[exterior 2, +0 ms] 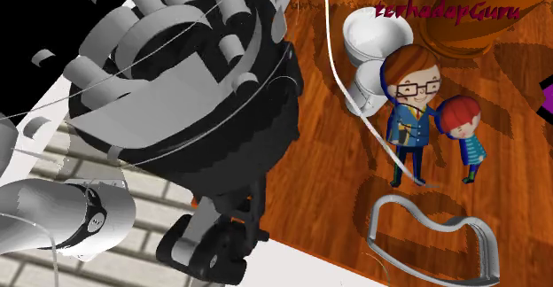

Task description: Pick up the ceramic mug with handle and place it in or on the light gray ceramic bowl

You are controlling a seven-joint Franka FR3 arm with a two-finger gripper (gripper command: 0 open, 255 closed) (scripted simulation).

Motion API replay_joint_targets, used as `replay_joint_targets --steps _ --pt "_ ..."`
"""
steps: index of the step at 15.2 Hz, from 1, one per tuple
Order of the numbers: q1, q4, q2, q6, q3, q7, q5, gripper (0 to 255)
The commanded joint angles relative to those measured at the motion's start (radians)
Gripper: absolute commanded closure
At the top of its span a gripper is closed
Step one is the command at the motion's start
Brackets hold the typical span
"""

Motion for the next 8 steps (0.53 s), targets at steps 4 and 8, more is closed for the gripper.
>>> replay_joint_targets --steps 4,8 --pt "0.01 -0.007 0.118 0.149 0.086 0.106 0.022 0" --pt "0.005 0.017 0.237 0.261 0.157 0.197 0.012 0"
